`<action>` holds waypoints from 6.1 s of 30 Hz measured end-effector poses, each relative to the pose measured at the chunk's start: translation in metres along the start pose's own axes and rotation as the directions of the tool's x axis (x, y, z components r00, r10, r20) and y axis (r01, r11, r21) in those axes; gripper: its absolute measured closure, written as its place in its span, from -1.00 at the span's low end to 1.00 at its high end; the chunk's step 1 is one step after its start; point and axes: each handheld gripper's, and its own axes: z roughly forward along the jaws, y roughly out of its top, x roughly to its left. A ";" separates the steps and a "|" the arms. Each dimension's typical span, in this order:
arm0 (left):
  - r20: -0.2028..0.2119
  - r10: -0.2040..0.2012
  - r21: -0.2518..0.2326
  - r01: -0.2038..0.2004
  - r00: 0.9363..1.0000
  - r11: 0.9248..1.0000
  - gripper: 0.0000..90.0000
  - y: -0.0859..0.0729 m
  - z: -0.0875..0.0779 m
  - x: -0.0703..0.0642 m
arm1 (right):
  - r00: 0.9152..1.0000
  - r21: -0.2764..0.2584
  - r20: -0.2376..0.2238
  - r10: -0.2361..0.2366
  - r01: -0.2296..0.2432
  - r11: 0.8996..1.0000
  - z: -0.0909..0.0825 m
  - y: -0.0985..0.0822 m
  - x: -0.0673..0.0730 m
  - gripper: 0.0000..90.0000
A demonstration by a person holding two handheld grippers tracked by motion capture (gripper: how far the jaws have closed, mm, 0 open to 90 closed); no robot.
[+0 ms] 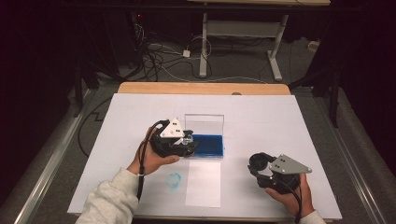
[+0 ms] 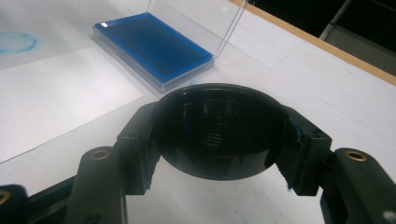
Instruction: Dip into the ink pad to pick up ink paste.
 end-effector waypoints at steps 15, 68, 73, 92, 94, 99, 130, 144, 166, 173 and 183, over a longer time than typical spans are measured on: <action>0.006 -0.034 0.042 0.034 0.999 0.999 0.21 0.013 0.048 0.020 | 1.000 0.025 -0.004 -0.008 0.009 1.000 0.003 -0.003 0.001 -0.14; -0.051 -0.058 0.087 0.062 0.997 0.994 0.21 -0.021 0.078 0.018 | 0.999 0.063 -0.031 -0.032 0.034 0.997 0.007 -0.006 0.007 -0.14; -0.051 -0.067 0.094 0.071 0.996 0.993 0.21 -0.021 0.078 0.018 | 0.999 0.068 -0.026 -0.029 0.031 0.997 0.007 -0.007 0.007 -0.14; -0.026 -0.057 0.178 0.061 0.998 0.982 0.21 -0.012 0.077 0.022 | 0.999 0.071 -0.026 -0.026 0.028 0.997 0.007 -0.007 0.007 -0.14; -0.025 -0.047 0.192 0.051 0.999 0.980 0.21 -0.010 0.078 0.022 | 0.999 0.076 -0.027 -0.023 0.025 0.997 0.007 -0.007 0.008 -0.14; -0.024 -0.046 0.198 0.050 0.999 0.979 0.21 -0.009 0.078 0.022 | 0.999 0.076 -0.027 -0.021 0.023 0.997 0.008 -0.008 0.008 -0.14; -0.053 -0.050 0.193 0.059 0.997 0.979 0.22 0.001 0.075 0.022 | 0.999 0.076 -0.022 -0.023 0.025 0.997 0.004 -0.007 0.006 -0.15; -0.051 0.072 0.114 -0.066 0.996 0.991 0.22 0.072 0.045 0.017 | 1.000 0.068 0.005 -0.015 0.014 0.998 0.002 -0.008 0.002 -0.15; 0.033 -0.010 0.164 0.004 0.999 0.987 0.21 0.032 0.101 0.010 | 1.000 0.078 -0.007 -0.022 0.022 0.997 0.005 -0.010 0.003 -0.15; 0.045 -0.011 0.191 0.002 0.999 0.982 0.21 0.025 0.109 0.008 | 1.000 0.082 -0.013 -0.019 0.020 0.996 0.006 -0.010 0.004 -0.15; 0.050 -0.013 0.155 0.005 0.999 0.988 0.21 0.018 0.110 0.011 | 0.999 0.079 -0.039 -0.018 0.021 0.997 0.007 -0.011 0.005 -0.15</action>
